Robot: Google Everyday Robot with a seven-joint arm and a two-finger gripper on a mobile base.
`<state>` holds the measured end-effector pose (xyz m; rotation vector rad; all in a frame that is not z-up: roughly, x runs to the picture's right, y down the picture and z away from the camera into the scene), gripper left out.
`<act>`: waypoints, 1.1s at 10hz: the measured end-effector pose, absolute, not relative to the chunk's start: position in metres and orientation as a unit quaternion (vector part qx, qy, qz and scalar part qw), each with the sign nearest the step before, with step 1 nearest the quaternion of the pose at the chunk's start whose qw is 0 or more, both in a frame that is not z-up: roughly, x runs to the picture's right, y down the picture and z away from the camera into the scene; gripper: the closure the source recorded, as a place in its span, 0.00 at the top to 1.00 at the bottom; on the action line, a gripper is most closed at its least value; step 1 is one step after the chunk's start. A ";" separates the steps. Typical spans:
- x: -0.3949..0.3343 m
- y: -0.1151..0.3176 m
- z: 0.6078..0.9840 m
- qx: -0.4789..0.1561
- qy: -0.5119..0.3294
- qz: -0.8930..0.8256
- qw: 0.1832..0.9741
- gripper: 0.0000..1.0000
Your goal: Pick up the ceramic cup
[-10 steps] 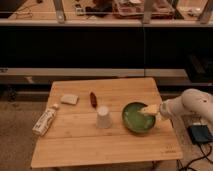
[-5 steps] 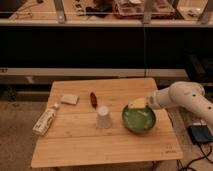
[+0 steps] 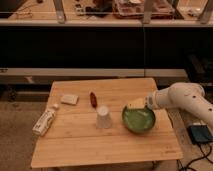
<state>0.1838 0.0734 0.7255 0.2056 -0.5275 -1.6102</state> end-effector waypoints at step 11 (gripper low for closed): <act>0.036 0.061 0.682 0.027 -0.285 -0.861 0.420 0.80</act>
